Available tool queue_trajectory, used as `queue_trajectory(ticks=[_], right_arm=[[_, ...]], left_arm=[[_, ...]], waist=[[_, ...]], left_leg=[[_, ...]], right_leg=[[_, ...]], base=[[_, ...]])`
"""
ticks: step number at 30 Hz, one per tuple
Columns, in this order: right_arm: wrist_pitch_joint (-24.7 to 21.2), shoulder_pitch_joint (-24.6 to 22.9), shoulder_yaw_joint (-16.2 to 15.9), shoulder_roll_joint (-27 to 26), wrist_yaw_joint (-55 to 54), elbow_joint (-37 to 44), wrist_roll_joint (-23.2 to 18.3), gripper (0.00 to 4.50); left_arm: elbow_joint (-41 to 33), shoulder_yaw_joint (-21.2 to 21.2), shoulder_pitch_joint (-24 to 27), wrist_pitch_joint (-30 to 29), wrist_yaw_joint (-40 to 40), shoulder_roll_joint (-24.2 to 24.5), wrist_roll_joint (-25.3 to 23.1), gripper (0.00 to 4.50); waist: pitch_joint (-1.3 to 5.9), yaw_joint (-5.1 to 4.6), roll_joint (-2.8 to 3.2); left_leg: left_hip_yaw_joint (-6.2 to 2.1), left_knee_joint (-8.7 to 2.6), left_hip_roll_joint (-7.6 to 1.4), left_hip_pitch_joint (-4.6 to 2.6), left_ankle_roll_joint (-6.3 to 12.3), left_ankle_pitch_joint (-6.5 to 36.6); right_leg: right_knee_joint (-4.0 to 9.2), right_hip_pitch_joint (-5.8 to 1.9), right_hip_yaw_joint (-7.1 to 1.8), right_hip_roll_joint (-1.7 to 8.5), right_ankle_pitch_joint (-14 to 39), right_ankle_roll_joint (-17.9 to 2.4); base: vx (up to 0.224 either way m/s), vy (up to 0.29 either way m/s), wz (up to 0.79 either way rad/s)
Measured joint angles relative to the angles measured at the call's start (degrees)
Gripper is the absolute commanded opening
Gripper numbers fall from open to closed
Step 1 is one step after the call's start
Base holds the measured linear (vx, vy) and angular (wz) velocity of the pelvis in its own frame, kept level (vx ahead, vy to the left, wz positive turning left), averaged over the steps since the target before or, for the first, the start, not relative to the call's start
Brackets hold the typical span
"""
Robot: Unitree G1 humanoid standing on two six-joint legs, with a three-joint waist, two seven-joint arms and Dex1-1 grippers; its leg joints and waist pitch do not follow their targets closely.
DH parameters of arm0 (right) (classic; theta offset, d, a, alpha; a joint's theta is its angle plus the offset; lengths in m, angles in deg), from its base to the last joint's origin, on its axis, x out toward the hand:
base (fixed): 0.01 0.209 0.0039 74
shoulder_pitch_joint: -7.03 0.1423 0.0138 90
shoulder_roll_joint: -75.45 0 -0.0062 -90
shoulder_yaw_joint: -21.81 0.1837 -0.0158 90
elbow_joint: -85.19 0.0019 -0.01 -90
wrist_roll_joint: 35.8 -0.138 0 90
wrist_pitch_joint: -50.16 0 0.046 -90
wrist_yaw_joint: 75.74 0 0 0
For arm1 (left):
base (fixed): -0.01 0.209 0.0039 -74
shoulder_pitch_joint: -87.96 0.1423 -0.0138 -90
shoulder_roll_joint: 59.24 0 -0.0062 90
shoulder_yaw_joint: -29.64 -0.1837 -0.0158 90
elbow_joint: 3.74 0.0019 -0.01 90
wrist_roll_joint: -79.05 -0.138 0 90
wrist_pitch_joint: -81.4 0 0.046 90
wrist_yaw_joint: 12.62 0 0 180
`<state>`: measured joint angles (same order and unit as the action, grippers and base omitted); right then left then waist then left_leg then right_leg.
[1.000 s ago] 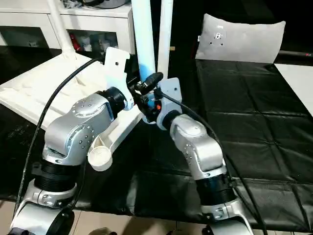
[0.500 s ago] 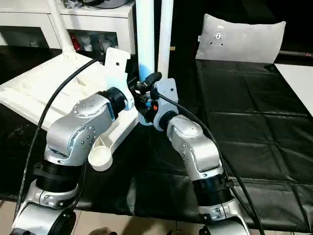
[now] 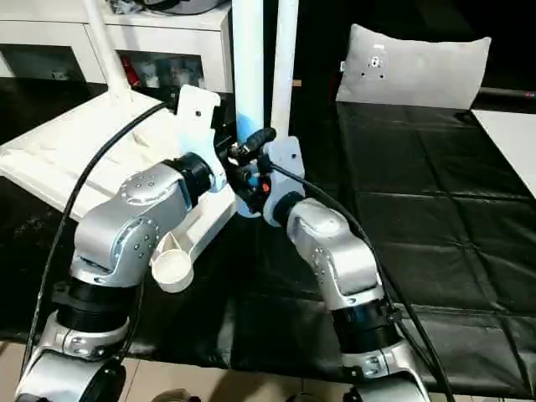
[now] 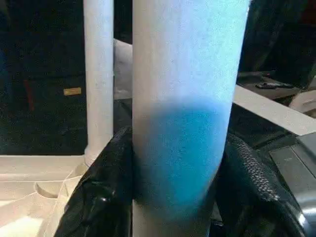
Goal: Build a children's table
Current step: Pick table leg
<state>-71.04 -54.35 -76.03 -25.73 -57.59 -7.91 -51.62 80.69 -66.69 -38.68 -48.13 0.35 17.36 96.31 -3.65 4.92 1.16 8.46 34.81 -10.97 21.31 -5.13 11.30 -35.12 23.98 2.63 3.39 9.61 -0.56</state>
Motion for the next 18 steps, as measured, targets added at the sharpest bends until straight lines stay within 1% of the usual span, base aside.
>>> queue_trajectory(ticks=[4, 7, 9, 10, 12, 13, 15, 18], right_arm=[[0.38, -0.51, 0.00, 0.74, 2.04, 0.13, -0.07, 1.96], [0.48, -2.19, -0.88, 2.09, 4.55, 0.78, -0.14, 1.96], [0.46, -4.31, -1.32, 3.35, 6.83, 1.74, -0.77, 1.94], [0.40, -5.07, -1.69, 4.01, 7.83, 2.22, -1.03, 1.93], [0.10, -7.05, -2.68, 6.26, 10.11, 3.25, -1.52, 1.93], [-0.12, -8.06, -3.14, 7.18, 10.87, 3.61, -1.56, 1.93], [-1.13, -9.91, -3.27, 8.22, 11.69, 4.05, -1.56, 1.93], [-2.74, -10.94, -3.27, 9.48, 12.22, 4.59, -1.52, 1.93]], left_arm=[[-0.01, 0.51, 0.39, -0.05, 0.88, 0.12, 0.64, 2.60], [-0.28, 0.40, 1.99, -0.24, 3.30, 1.36, 1.94, 2.60], [-0.31, 0.44, 3.74, -0.43, 5.75, 2.39, 3.41, 2.60], [-0.31, 0.74, 4.44, -0.57, 6.50, 2.65, 4.08, 2.66], [-0.32, 1.06, 6.40, -1.44, 7.69, 2.47, 5.72, 2.99], [-0.23, 1.11, 7.41, -1.95, 7.83, 2.22, 6.20, 3.06], [0.56, 2.02, 9.17, -2.71, 7.82, 1.58, 6.96, 3.05], [2.26, 3.46, 10.14, -2.91, 7.64, 0.64, 8.06, 3.06]], waist=[[0.01, 0.03, -0.01], [0.02, 0.05, -0.03], [0.02, 0.05, -0.03], [0.02, 0.05, -0.02], [0.05, 0.04, -0.06], [0.05, 0.08, -0.07], [0.04, 0.07, -0.07], [0.04, 0.06, -0.08]], left_leg=[[0.00, 0.00, 0.00, -0.02, 0.00, 0.00], [0.00, -0.01, 0.00, 0.00, 0.01, 0.00], [0.00, -0.01, 0.00, 0.01, 0.01, 0.00], [0.00, -0.01, 0.00, 0.01, 0.01, 0.00], [0.00, 0.00, 0.00, -0.03, 0.01, 0.01], [0.00, 0.00, 0.00, -0.03, 0.01, 0.01], [0.01, 0.01, 0.00, -0.02, 0.04, -0.02], [0.00, 0.01, 0.00, -0.03, 0.12, -0.17]], right_leg=[[0.00, -0.02, 0.00, 0.00, 0.00, 0.01], [0.01, -0.01, 0.00, 0.00, 0.00, 0.01], [0.02, 0.00, 0.00, 0.00, 0.00, 0.00], [0.02, 0.00, 0.00, 0.00, 0.00, 0.00], [0.03, -0.06, 0.00, 0.00, 0.01, 0.01], [0.04, -0.07, 0.00, 0.00, 0.01, 0.01], [0.03, -0.05, 0.00, 0.00, 0.00, 0.06], [0.06, -0.04, 0.00, 0.00, -0.10, 0.16]], base=[[0.000, 0.000, 0.00], [0.000, 0.000, 0.00], [0.000, 0.000, 0.00], [0.000, 0.000, 0.00], [0.000, 0.000, 0.00], [0.000, 0.000, 0.00], [0.000, 0.000, 0.00], [0.000, 0.000, 0.00]])
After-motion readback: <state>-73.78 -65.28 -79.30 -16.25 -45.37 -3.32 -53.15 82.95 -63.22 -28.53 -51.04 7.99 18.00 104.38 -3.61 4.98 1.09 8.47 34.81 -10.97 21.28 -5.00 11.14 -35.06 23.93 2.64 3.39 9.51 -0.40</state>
